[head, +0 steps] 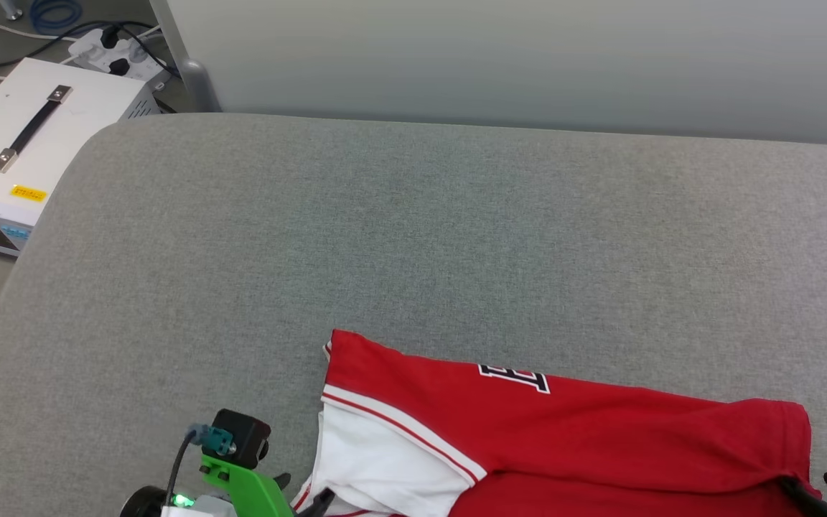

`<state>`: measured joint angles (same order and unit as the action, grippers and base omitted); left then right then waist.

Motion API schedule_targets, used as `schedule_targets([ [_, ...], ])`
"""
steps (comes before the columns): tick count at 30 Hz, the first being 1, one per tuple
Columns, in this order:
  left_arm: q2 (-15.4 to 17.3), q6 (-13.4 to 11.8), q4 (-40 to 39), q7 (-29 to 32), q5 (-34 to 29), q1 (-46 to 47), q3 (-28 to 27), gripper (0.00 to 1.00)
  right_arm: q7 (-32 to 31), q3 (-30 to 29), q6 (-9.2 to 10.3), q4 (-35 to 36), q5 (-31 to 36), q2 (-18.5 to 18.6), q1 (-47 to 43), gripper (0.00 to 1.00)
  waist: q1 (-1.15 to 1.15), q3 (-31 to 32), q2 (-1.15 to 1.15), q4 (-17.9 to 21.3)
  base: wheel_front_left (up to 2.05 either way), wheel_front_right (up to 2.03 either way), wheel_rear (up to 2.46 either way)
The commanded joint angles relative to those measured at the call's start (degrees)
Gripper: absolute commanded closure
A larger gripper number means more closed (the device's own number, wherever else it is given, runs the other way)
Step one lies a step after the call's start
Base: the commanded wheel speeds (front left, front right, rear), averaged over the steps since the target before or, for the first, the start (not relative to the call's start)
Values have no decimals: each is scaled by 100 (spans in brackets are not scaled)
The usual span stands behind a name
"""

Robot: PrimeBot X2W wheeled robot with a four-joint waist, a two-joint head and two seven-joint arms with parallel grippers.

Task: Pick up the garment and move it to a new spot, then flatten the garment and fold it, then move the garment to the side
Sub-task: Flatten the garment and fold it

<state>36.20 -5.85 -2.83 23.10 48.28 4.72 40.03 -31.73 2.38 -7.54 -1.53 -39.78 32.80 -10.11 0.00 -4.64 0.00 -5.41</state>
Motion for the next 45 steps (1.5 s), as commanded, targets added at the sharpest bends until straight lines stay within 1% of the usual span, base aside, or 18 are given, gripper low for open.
schedule_targets([
  [1, -17, -41, -47, -99, -22, -95, -75, 0, -46, -100, 5, 89, -64, -1, -78, 0, 0, 99, 0, -37, 0, 0, 0],
  [7, -120, -209, -167, -849, -60, -82, -504, 0, -304, -539, 5, 570, -125, -325, -97, 0, 0, 216, 0, -71, 0, 0, 0],
  [11, -175, -212, -255, -1478, -150, -32, -795, 0, -597, -793, 5, 874, 26, -577, -95, 0, 0, 217, 0, -99, 0, 0, 0],
  [12, -194, -231, -256, -1706, -214, -4, -890, 0, -675, -886, 5, 933, 77, -677, -79, 0, 0, 207, 0, -105, 0, 0, 0],
  [13, -272, -251, -206, -2358, -438, 67, -1082, 0, -870, -1118, 5, 1028, 220, -961, -17, 0, 0, 169, 0, -122, 0, 0, 0],
  [14, -330, -259, -182, -2652, -516, 96, -1165, 0, -947, -1198, 5, 1036, 317, -1050, 1, 0, 0, 152, 0, -132, 0, 0, 0],
  [17, -492, -260, -58, -3390, -692, 142, -1355, 0, -1100, -1436, 5, 984, 650, -1269, 62, 0, 0, 76, 0, -153, 0, 0, 0],
  [19, -607, -261, 43, -3668, -843, 174, -1496, 0, -1182, -1580, 5, 901, 876, -1419, 120, 0, 0, 21, 0, -167, 0, 0, 0],
  [22, -826, -237, 130, -3798, -1178, 197, -1792, 0, -1274, -1795, 5, 727, 1124, -1654, 239, 0, 0, -78, 0, -185, 0, 0, 0],
  [24, -1053, -162, 59, -3805, -1429, 179, -2121, 0, -1305, -1912, 5, 602, 1296, -1750, 322, 0, 0, -154, 0, -194, 0, 0, 0],
  [26, -1265, 0, 37, -3807, -1651, 88, -2395, 0, -1326, -2012, 5, 455, 1425, -1840, 405, 0, 0, -215, 0, -207, 0, 0, 0],
  [31, -1641, 437, 153, -3808, -2056, -24, -2831, 0, -1442, -2121, 5, 110, 1618, -1982, 477, 0, 0, -341, 0, -256, 0, 0, 0],
  [37, -1988, 870, 308, -3809, -2410, -41, -3263, 0, -1492, -1956, 5, -225, 1567, -2079, 487, 0, 0, -430, 0, -286, 0, 0, 0],
  [41, -2150, 1044, 394, -3809, -2587, -21, -3417, 0, -1464, -1724, 5, -427, 1517, -2057, 515, 0, 0, -479, 0, -291, 0, 0, 0],
  [45, -2267, 1160, 477, -3809, -2713, 5, -3507, 0, -1441, -1424, 5, -555, 1383, -2054, 514, 0, 0, -522, 0, -288, 0, 0, 0],
])
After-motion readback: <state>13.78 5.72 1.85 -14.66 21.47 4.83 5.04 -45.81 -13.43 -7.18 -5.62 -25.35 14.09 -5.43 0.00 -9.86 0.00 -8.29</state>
